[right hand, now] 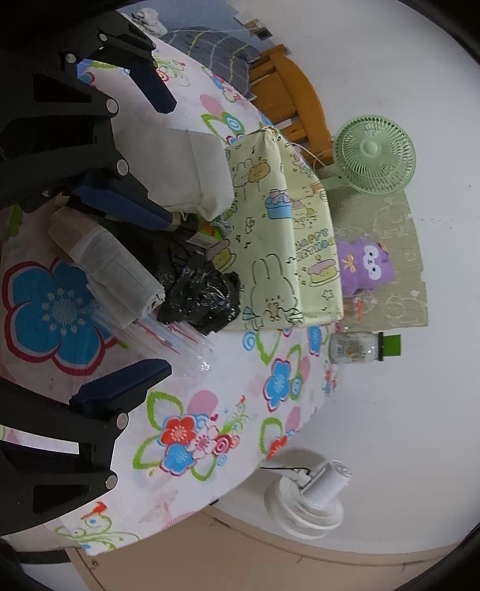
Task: Organize soft objects
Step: 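Move the left tool to the white folded cloth while the right tool reaches the white cloth beside it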
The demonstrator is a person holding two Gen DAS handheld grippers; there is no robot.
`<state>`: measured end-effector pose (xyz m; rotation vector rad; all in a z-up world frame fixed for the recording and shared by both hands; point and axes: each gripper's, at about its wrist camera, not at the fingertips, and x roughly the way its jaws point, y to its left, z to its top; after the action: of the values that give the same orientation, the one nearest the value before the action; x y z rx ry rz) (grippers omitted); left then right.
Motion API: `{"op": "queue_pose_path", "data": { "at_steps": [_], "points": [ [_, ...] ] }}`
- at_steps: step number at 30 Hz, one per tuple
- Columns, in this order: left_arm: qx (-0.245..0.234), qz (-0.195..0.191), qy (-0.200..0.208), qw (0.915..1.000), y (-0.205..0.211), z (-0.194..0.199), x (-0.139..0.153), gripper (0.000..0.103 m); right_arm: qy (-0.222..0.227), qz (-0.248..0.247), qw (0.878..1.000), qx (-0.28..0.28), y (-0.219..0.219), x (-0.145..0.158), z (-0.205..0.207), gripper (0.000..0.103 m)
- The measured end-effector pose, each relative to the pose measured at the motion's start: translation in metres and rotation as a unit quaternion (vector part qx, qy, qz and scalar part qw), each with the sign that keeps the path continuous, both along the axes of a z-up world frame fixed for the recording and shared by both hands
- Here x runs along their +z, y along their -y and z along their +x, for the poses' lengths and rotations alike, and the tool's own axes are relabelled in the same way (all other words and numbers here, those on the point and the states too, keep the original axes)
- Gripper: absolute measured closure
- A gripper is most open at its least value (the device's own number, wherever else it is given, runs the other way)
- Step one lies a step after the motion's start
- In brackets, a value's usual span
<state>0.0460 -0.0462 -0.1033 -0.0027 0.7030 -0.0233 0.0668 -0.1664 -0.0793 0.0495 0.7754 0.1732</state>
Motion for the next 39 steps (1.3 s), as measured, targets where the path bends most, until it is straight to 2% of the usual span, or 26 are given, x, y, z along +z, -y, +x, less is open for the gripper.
{"op": "queue_pose_path", "data": {
  "at_steps": [7,9,12,21,26,35,39],
  "points": [
    [-0.005,0.004,-0.007,1.0000,0.003,0.003,-0.006,0.007,-0.026,0.017,1.000,0.002,0.000,-0.009,0.008,0.048],
    [-0.007,0.003,-0.008,0.9999,0.003,0.004,-0.006,0.007,-0.030,0.021,0.999,0.002,0.000,-0.011,0.009,0.060],
    [-0.008,0.001,-0.010,0.9999,0.003,0.005,-0.007,0.007,-0.034,0.022,0.999,0.003,-0.002,-0.012,0.010,0.072],
    [-0.002,-0.003,-0.006,1.0000,0.001,0.010,-0.005,0.008,-0.032,0.026,0.999,-0.001,-0.002,-0.009,0.015,0.084],
    [0.000,-0.009,-0.002,1.0000,-0.002,0.013,-0.001,0.018,-0.027,0.025,0.999,-0.001,-0.002,-0.005,0.020,0.086],
    [-0.006,-0.017,-0.002,0.9998,-0.003,0.016,0.003,0.046,-0.017,0.023,1.000,-0.001,-0.003,0.003,0.026,0.086],
    [-0.006,-0.017,0.002,0.9998,-0.003,0.016,0.007,0.062,-0.014,0.021,1.000,-0.001,-0.004,0.007,0.028,0.086]
  ]
}}
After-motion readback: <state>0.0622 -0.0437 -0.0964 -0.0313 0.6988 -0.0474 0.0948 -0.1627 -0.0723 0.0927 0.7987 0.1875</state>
